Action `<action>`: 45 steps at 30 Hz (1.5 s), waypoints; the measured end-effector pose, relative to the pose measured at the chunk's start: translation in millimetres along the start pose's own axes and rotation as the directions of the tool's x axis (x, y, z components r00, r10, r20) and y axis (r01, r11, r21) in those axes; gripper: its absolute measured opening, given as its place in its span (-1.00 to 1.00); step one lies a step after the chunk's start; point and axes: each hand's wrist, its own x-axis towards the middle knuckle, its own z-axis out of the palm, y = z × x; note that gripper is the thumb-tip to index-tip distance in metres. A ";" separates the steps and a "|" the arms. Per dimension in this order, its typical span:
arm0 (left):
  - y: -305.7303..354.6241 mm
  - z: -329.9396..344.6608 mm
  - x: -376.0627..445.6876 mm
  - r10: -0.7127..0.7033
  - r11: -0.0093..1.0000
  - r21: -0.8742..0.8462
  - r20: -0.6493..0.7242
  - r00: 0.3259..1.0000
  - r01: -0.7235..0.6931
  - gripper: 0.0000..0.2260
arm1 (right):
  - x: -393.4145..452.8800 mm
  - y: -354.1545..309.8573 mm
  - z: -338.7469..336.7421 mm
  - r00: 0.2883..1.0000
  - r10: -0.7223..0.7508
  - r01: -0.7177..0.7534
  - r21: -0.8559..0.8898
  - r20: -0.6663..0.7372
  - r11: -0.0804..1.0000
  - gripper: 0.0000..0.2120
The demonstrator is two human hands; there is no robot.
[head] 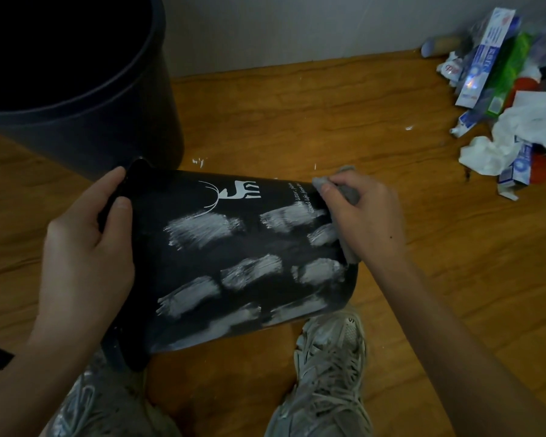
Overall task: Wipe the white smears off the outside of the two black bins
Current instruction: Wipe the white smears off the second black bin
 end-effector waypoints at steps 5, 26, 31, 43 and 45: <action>-1.3 -1.1 7.8 -0.007 0.999 0.052 -0.014 1.000 0.008 -0.67 | -18.1 -1.2 3.2 0.988 -0.139 0.133 -0.074 -0.072 0.988 -0.79; 15.8 -7.2 -14.6 -0.005 0.991 0.134 0.016 1.000 0.003 -0.67 | -20.5 -19.6 -2.3 0.975 -0.221 0.220 -0.262 0.026 0.940 -0.84; 20.5 -7.3 -18.6 -0.014 0.994 0.108 0.012 1.000 0.012 -0.67 | -45.7 -37.1 8.6 0.901 -0.417 0.431 -0.145 0.117 0.891 -0.77; 18.1 -11.7 -20.2 -0.013 0.993 0.114 0.039 0.999 0.008 -0.66 | -44.4 -37.0 11.5 0.886 -0.452 0.463 -0.131 0.106 0.877 -0.79; 18.8 -11.5 -19.6 -0.005 0.995 0.098 0.042 0.999 0.001 -0.66 | -50.9 -28.7 5.2 0.884 -0.456 0.465 -0.086 0.106 0.881 -0.77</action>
